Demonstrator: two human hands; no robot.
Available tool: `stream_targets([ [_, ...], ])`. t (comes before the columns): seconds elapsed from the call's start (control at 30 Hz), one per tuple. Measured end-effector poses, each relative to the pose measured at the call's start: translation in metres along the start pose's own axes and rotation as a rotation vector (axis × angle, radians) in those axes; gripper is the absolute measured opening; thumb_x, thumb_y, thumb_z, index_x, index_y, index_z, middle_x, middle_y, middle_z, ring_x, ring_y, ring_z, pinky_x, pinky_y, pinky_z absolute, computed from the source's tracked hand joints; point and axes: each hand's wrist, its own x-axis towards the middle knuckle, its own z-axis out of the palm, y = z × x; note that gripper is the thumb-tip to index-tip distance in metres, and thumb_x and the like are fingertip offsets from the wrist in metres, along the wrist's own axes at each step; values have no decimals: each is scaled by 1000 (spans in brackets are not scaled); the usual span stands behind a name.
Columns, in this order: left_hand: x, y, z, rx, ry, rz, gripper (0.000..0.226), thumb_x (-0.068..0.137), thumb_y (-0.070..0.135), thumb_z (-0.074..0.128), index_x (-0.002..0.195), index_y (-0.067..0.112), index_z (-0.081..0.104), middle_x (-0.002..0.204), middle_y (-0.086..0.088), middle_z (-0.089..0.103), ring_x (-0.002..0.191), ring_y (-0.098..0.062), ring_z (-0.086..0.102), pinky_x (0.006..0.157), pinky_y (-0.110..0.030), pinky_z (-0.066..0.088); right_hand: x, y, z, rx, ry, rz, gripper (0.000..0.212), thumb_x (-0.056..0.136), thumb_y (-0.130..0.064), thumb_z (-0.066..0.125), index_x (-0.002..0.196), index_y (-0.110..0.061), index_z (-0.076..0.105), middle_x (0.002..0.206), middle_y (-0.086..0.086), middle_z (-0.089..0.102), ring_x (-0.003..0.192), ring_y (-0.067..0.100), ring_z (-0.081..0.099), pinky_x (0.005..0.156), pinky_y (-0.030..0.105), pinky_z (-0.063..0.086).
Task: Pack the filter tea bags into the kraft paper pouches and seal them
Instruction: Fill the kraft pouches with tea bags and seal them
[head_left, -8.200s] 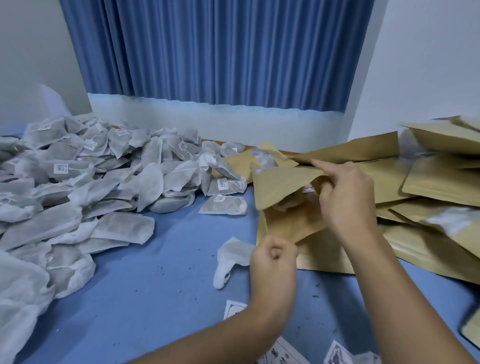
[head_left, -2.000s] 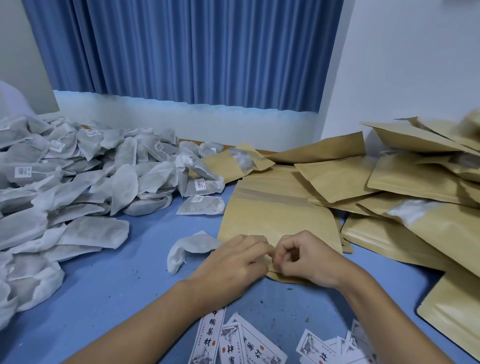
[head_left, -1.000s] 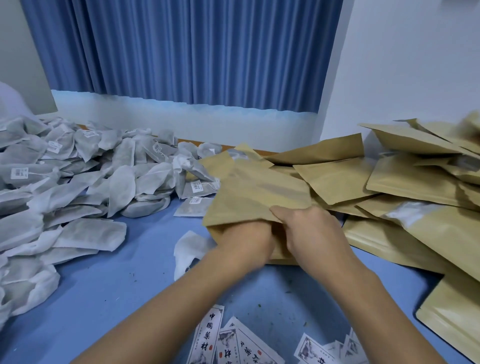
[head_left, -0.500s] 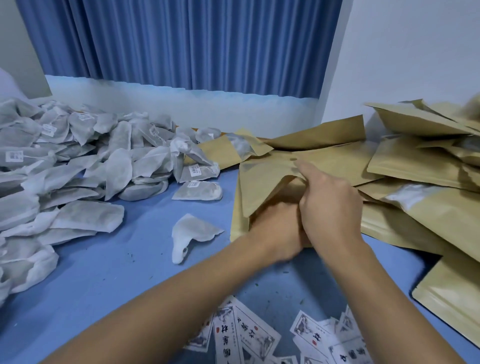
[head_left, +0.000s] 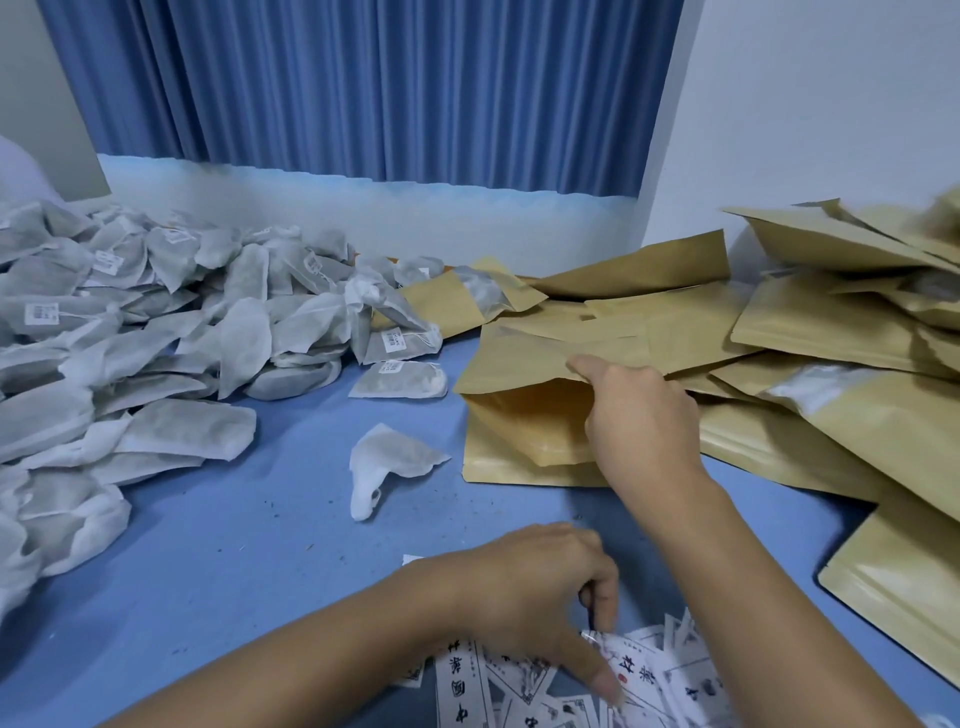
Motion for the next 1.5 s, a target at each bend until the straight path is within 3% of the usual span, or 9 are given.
stream_targets([
  [0.17,0,-6,-6,-422,265,-219,34,83,16,82,74,24,50,59,13,51,49,0,42,50,-18,34,1,3,1,24,-12,2,67,78,5,45,125,-41,58,61,-4,39,60,28,41,47,29,26],
  [0.37,8,-5,-37,-1214,840,-413,23,88,-1,72,81,7,52,52,-6,57,37,-13,47,35,-19,38,1,0,-4,48,-42,-20,65,79,3,47,127,-40,58,69,3,46,64,30,45,54,31,34],
  [0.6,26,15,-49,-1662,1201,-402,18,92,-2,68,85,5,53,67,-10,63,47,-11,62,48,-18,52,-2,-6,-6,14,-109,-69,47,85,-4,54,123,-32,56,71,1,42,69,29,47,58,32,36],
  [0.8,34,17,-52,-1837,1212,-325,29,95,-13,55,120,2,53,109,-14,71,98,-20,75,101,-31,53,-2,-7,-7,1,-107,-43,37,86,-5,43,112,-26,58,63,1,34,68,32,43,57,32,32],
  [1.0,39,-8,-63,-1468,771,-426,31,93,-17,38,102,1,62,119,-12,62,107,-13,66,83,-26,58,-2,5,0,52,-159,75,37,84,-3,46,111,-24,61,69,3,42,69,33,44,58,32,35],
  [1.13,36,-23,-65,-625,499,-519,20,98,6,51,111,8,66,101,-9,63,95,-28,63,98,-41,53,6,3,-3,136,-84,100,46,82,-4,48,118,-28,63,73,6,48,70,35,47,61,34,43],
  [1.3,4,-35,-51,-81,1043,-192,21,93,18,53,99,17,73,99,6,71,96,-14,64,89,-37,49,13,-8,-2,145,-134,80,53,83,-3,46,123,-33,63,95,11,65,74,33,44,64,33,39],
  [1.37,-22,-51,-48,248,1119,-337,22,87,28,49,99,25,68,106,11,66,103,-15,60,94,-39,41,17,-10,-2,152,-123,70,51,84,-4,47,120,-35,65,93,9,64,74,32,45,63,32,38],
  [1.5,-62,-83,-29,359,535,-821,47,85,25,50,131,30,40,141,1,35,131,-26,36,108,-53,30,28,-16,-2,159,-102,41,42,83,-5,48,109,-32,68,84,4,59,74,32,48,60,32,37],
])
